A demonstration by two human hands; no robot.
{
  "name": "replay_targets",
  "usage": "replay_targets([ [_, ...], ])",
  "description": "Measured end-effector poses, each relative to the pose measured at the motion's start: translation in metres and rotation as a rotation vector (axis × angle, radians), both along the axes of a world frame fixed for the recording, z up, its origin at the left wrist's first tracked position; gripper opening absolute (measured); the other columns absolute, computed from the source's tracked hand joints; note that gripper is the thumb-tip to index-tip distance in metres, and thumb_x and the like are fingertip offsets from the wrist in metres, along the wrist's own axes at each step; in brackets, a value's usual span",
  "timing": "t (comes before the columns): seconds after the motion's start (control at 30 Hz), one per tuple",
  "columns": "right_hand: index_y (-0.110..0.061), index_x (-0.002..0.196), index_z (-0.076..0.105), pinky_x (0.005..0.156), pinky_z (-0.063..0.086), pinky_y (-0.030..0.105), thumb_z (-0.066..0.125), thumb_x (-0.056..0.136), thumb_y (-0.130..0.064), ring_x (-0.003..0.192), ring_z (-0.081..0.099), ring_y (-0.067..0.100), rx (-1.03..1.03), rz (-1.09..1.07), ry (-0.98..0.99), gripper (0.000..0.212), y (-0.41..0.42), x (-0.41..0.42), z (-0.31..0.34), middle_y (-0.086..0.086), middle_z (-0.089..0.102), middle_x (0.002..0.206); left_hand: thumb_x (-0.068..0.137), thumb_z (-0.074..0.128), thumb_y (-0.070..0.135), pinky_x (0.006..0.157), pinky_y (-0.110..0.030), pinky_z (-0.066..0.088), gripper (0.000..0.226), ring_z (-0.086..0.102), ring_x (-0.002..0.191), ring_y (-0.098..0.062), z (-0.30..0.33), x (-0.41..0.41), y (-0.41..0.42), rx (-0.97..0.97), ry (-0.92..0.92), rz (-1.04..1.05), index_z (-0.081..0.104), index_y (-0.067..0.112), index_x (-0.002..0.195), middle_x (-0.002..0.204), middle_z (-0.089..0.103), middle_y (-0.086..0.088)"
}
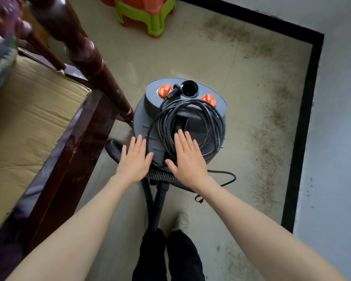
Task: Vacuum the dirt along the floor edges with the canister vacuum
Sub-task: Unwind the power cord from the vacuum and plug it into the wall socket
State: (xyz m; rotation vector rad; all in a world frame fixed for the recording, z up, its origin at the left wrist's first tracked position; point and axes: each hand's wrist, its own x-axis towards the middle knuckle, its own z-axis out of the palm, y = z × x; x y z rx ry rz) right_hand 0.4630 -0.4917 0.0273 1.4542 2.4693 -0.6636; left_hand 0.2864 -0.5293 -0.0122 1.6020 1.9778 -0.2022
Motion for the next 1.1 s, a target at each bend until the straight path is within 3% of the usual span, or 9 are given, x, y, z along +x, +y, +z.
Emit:
replay_targets([
  [0.13, -0.001, 0.154, 0.015, 0.122, -0.002, 0.036, 0.045, 0.102, -0.031, 0.152, 0.000, 0.026, -0.027, -0.002, 0.157, 0.067, -0.017, 0.012, 0.019, 0.014, 0.008, 0.164, 0.102, 0.032, 0.038, 0.117, -0.041, 0.008, 0.060, 0.004, 0.147, -0.024, 0.023, 0.012, 0.017, 0.110, -0.280, 0.292, 0.019, 0.005, 0.150, 0.158, 0.018, -0.011],
  [0.2, 0.005, 0.147, 0.034, 0.123, 0.013, 0.042, 0.054, 0.098, -0.019, 0.149, 0.020, 0.033, 0.017, -0.012, 0.252, 0.058, -0.019, 0.016, 0.033, 0.020, 0.030, 0.157, 0.098, 0.037, 0.048, 0.116, -0.037, 0.013, 0.070, 0.010, 0.146, -0.022, 0.036, 0.021, 0.030, 0.130, -0.410, 0.431, 0.016, 0.009, 0.151, 0.158, 0.018, -0.009],
  [0.3, 0.009, 0.123, 0.061, 0.102, 0.047, 0.051, 0.061, 0.086, -0.005, 0.124, 0.057, 0.040, 0.319, -0.022, 0.435, 0.040, -0.012, 0.020, 0.050, 0.024, 0.061, 0.128, 0.087, 0.050, 0.061, 0.115, -0.040, 0.019, 0.093, 0.015, 0.145, -0.024, 0.047, 0.033, 0.053, 0.078, -0.538, 0.583, 0.005, 0.013, 0.152, 0.159, 0.014, -0.009],
  [0.43, -0.001, 0.120, 0.066, 0.091, 0.049, 0.046, 0.057, 0.084, -0.018, 0.113, 0.062, 0.032, 0.618, -0.052, 0.458, 0.041, 0.014, 0.029, 0.064, 0.014, 0.066, 0.120, 0.081, 0.064, 0.055, 0.114, -0.046, 0.021, 0.100, 0.015, 0.143, -0.032, 0.045, 0.041, 0.073, 0.027, -0.436, 0.580, 0.008, 0.010, 0.151, 0.156, 0.017, -0.013],
  [0.5, -0.001, 0.136, 0.054, 0.104, 0.041, 0.049, 0.060, 0.088, -0.030, 0.128, 0.051, 0.033, 0.534, -0.219, 0.309, 0.056, 0.034, 0.033, 0.062, 0.017, 0.055, 0.137, 0.082, 0.068, 0.044, 0.110, -0.043, 0.028, 0.087, 0.027, 0.138, -0.031, 0.041, 0.038, 0.078, 0.061, -0.406, 0.584, 0.023, 0.008, 0.147, 0.149, 0.030, -0.013],
  [0.63, -0.006, 0.156, 0.010, 0.121, 0.012, 0.043, 0.055, 0.095, -0.047, 0.151, 0.008, 0.026, -0.053, -0.566, 0.148, 0.086, 0.067, 0.041, 0.039, 0.011, 0.011, 0.164, 0.086, 0.066, 0.033, 0.090, -0.031, 0.040, 0.068, 0.048, 0.120, -0.024, 0.039, 0.029, 0.078, 0.001, -0.507, 0.610, 0.036, 0.006, 0.141, 0.135, 0.048, -0.007],
  [0.8, -0.004, 0.153, 0.022, 0.121, 0.017, 0.042, 0.056, 0.097, -0.037, 0.149, 0.014, 0.025, -0.235, -0.694, 0.318, 0.074, 0.071, 0.038, 0.022, 0.011, 0.017, 0.162, 0.089, 0.058, 0.024, 0.055, -0.020, 0.035, 0.019, 0.052, 0.078, -0.011, 0.052, 0.033, 0.071, 0.034, -0.521, 0.512, 0.049, 0.013, 0.100, 0.089, 0.055, 0.005],
  [0.97, -0.010, 0.133, 0.050, 0.092, 0.038, 0.025, 0.057, 0.098, -0.028, 0.126, 0.051, 0.023, -0.299, -0.805, 0.514, 0.041, 0.056, 0.047, 0.051, 0.004, 0.057, 0.129, 0.080, 0.063, 0.015, 0.064, -0.025, 0.040, 0.021, 0.056, 0.084, -0.013, 0.089, 0.039, 0.056, 0.058, -0.675, 0.472, 0.053, 0.013, 0.098, 0.089, 0.066, 0.001],
  [1.1, -0.007, 0.141, 0.047, 0.108, 0.037, 0.032, 0.055, 0.099, -0.024, 0.131, 0.046, 0.020, -0.189, -0.854, 0.588, 0.046, 0.034, 0.055, 0.091, 0.007, 0.051, 0.140, 0.089, 0.059, 0.017, 0.086, -0.030, 0.045, 0.021, 0.062, 0.091, -0.004, 0.132, 0.049, 0.055, 0.041, -0.872, 0.480, 0.053, 0.011, 0.108, 0.074, 0.070, 0.007],
])
